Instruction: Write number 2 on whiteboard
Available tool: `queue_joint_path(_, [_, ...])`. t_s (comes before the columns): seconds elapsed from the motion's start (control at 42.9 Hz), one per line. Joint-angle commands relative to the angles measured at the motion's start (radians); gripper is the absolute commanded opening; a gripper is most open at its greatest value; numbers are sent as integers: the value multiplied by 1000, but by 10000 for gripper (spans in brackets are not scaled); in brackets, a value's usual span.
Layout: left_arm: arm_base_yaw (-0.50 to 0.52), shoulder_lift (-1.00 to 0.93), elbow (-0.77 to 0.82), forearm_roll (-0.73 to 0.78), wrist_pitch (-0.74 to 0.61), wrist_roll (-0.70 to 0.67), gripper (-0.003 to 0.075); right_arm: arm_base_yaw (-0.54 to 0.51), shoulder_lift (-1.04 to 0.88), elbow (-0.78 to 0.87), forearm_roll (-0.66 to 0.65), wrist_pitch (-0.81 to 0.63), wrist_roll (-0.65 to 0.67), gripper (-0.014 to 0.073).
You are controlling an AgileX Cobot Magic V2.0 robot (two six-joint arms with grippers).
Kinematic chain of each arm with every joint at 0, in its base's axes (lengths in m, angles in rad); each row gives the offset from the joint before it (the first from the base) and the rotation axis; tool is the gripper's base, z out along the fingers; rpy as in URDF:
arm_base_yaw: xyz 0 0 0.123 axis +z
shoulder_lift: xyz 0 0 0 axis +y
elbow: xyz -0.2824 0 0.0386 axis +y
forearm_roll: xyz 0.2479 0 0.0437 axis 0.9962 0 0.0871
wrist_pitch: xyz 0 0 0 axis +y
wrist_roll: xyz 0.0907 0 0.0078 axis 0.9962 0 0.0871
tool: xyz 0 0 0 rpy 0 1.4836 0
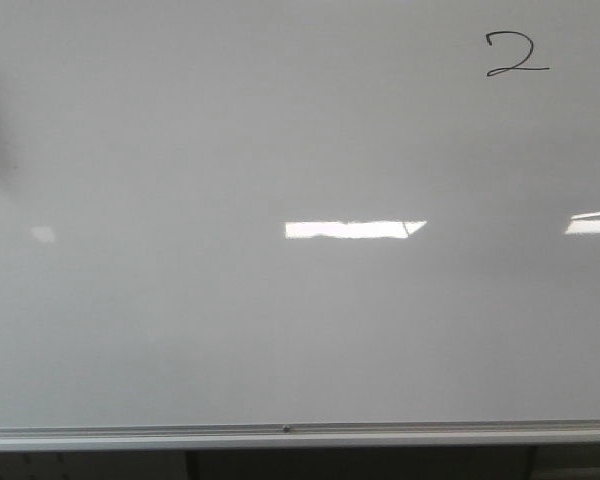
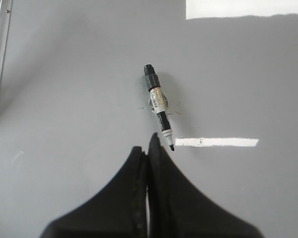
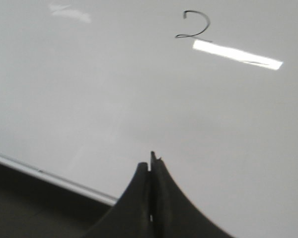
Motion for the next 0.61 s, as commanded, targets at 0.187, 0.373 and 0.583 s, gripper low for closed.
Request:
queue_joint_path(0.187, [-7,-27,33,0,-78,-1,-20,-198,-189,313,-12,-396,-5,-81])
queue_joint_path(0.373, [-7,-27,33,0,-78,-1,-20,-216,-248,463,-9,-599,-4,-81])
queue_joint_path(0.583, [-7,-27,33,0,-80,-1,-20,-216,-264,496,-9,-654,-4,-81])
